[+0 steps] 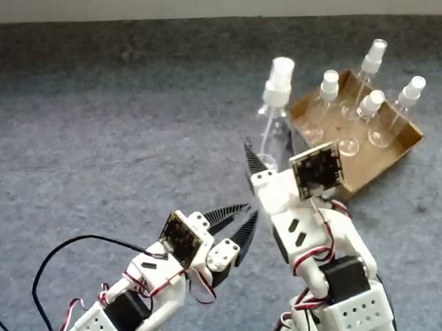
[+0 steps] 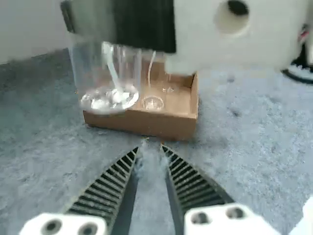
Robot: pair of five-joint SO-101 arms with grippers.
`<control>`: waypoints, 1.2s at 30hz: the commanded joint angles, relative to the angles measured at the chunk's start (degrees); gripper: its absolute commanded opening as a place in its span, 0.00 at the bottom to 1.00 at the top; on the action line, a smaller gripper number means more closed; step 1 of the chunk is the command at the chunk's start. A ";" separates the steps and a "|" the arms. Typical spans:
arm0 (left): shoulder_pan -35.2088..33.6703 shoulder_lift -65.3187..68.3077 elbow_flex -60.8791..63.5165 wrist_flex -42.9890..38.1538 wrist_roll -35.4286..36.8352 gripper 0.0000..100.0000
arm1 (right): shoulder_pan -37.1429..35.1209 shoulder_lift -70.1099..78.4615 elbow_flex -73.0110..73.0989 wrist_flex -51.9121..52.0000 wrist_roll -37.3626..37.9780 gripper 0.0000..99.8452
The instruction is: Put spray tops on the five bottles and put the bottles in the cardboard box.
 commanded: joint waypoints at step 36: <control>-12.70 -0.84 1.36 -11.52 -0.53 0.01 | 1.80 -9.36 -5.93 12.70 3.25 0.10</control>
